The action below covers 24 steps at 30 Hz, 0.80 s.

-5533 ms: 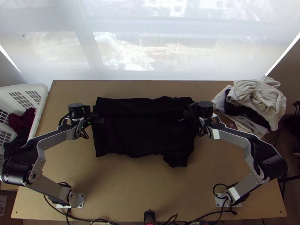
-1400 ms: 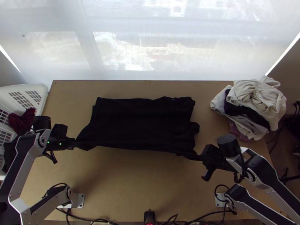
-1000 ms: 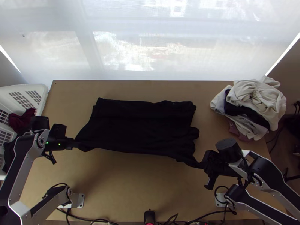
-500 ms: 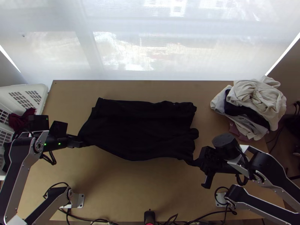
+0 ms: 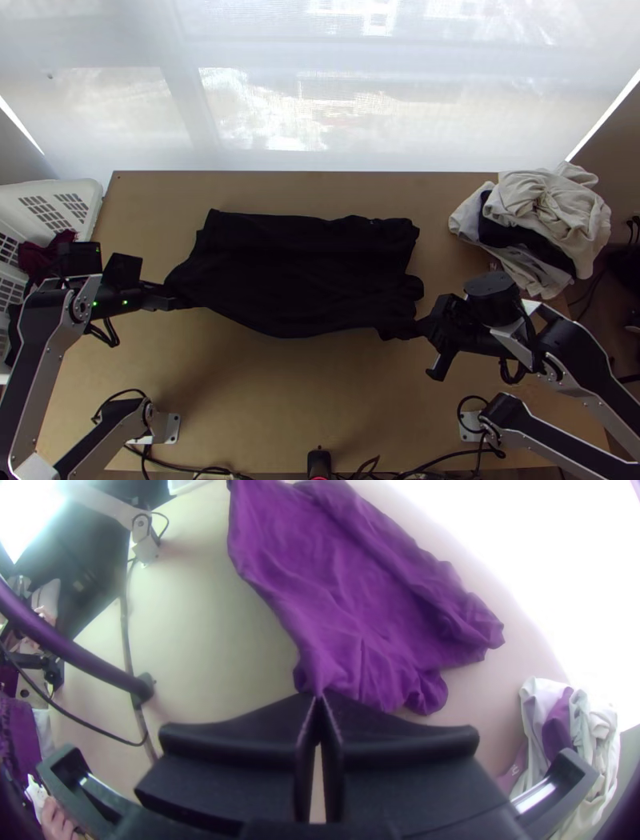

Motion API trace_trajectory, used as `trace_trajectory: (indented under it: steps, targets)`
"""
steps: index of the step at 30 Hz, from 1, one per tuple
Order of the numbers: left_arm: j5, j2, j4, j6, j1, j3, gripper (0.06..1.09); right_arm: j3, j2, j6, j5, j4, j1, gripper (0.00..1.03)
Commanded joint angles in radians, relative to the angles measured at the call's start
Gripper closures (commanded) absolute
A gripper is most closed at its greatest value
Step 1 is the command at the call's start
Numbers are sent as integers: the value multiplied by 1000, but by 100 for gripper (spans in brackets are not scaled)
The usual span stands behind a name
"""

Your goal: Fold the t-shirt

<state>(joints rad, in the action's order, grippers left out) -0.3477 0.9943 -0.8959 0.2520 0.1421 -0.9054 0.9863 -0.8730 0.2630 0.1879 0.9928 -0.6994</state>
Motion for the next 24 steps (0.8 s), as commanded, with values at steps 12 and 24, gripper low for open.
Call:
trace_trajectory:
  steps: [12,24]
  targets:
    - [10,224,207,-33,19,-164,105,28,-193,41,-1,-267,212,100]
    - [27,489,279,-68,-33,-383,105,138,-442,93,22,-398,357,100]
